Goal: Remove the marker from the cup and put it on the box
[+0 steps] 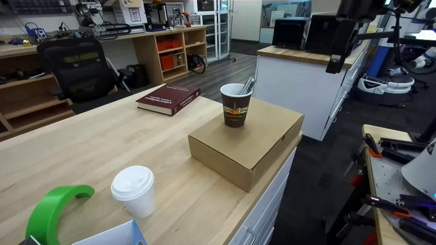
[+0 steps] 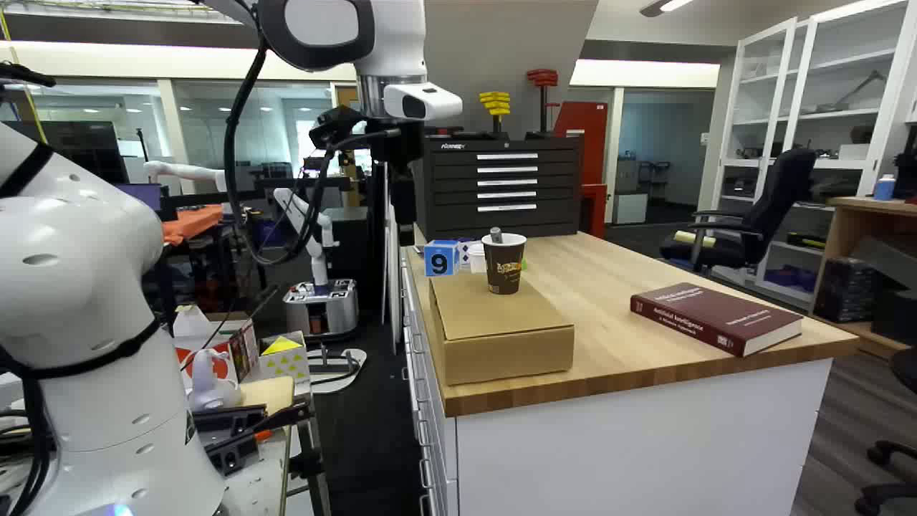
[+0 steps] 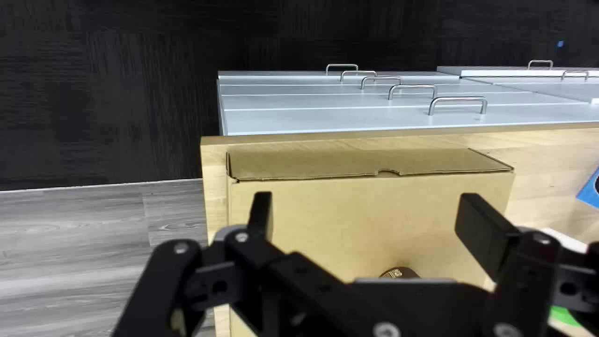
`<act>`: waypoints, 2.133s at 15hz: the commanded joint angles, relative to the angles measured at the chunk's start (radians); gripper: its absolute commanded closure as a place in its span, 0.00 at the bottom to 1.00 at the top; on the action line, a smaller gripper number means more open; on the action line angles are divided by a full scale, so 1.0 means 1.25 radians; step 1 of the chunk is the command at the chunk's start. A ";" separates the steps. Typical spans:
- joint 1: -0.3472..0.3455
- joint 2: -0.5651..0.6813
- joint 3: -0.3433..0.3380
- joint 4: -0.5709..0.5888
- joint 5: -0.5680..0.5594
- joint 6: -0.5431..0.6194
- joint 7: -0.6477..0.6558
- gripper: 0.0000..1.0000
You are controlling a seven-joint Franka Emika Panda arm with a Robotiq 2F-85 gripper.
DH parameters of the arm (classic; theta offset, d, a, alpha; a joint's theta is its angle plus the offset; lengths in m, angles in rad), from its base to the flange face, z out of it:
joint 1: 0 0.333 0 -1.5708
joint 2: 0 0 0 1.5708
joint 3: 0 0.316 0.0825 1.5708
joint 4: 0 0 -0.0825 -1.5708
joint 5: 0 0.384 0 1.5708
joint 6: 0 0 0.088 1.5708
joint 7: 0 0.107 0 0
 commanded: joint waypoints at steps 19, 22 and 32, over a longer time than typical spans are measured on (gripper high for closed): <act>-0.024 0.113 0.056 0.141 -0.165 0.065 -0.025 0.00; -0.013 0.173 0.069 0.190 -0.201 0.097 -0.044 0.00; 0.051 0.346 0.086 0.318 -0.195 0.155 -0.151 0.00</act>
